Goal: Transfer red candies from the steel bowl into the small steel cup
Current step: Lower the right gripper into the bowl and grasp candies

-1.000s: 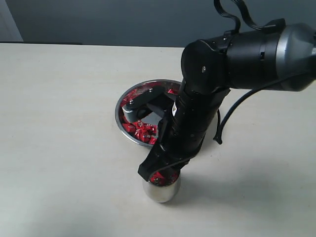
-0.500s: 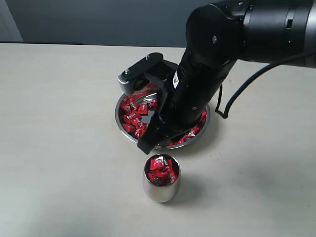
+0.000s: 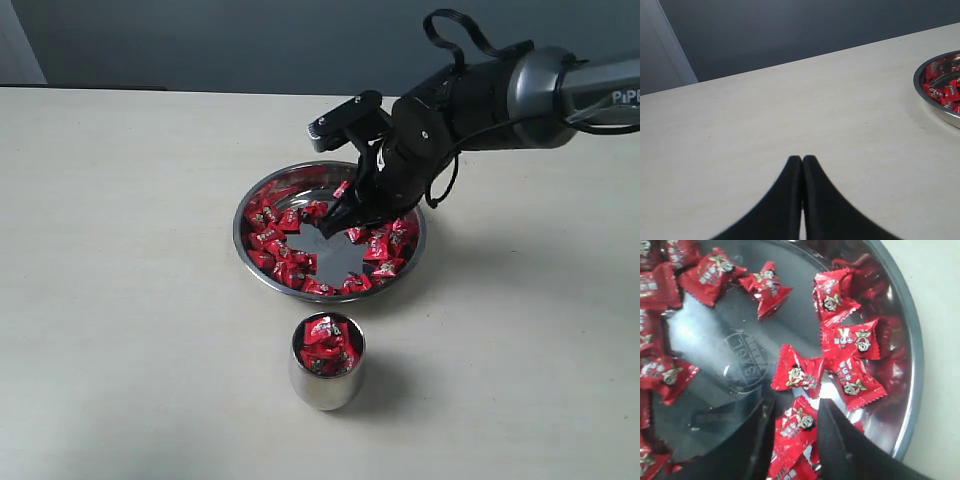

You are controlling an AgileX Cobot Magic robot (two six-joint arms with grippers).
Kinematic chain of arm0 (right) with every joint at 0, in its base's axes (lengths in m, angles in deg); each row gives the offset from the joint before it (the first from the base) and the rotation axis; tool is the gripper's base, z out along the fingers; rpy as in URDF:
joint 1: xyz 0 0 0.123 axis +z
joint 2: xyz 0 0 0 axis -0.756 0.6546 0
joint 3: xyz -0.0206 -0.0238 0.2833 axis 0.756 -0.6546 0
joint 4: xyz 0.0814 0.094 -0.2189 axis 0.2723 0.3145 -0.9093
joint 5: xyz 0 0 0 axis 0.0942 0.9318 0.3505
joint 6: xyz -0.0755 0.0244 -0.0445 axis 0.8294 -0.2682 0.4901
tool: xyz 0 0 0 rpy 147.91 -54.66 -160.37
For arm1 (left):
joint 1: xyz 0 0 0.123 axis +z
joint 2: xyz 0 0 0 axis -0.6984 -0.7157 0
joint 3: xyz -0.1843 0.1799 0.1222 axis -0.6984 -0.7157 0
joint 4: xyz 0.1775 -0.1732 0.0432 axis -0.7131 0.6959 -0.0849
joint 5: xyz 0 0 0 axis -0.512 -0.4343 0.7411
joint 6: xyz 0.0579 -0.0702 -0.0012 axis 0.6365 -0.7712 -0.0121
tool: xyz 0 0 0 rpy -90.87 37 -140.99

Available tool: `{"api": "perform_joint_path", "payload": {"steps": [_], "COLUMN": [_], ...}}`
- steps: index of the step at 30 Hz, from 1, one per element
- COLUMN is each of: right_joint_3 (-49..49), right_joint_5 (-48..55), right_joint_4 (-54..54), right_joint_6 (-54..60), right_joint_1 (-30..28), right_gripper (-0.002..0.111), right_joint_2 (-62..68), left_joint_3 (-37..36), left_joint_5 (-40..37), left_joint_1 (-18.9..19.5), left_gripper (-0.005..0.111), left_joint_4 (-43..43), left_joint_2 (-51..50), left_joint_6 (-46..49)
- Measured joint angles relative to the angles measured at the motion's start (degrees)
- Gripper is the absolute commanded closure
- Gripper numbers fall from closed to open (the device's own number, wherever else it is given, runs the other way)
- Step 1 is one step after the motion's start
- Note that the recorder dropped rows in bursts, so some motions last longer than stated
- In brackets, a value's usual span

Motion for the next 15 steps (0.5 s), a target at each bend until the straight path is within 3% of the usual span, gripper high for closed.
{"api": "perform_joint_path", "payload": {"steps": [3,15], "right_joint_3": [0.1,7.5], "right_joint_5": [-1.2,1.0], "right_joint_4": [0.1,2.8], "right_joint_6": [0.0,-0.2], "right_joint_1": [-0.4,-0.4], "right_gripper": [0.060,0.064], "right_joint_2": [1.4,7.2], "left_joint_3": [0.0,0.0], "left_joint_5": [0.0,0.0], "left_joint_1": [0.0,0.0], "left_gripper": [0.106,0.106], "left_joint_4": [0.0,0.0], "left_joint_2": [0.0,0.0], "left_joint_6": [0.0,0.0]}}
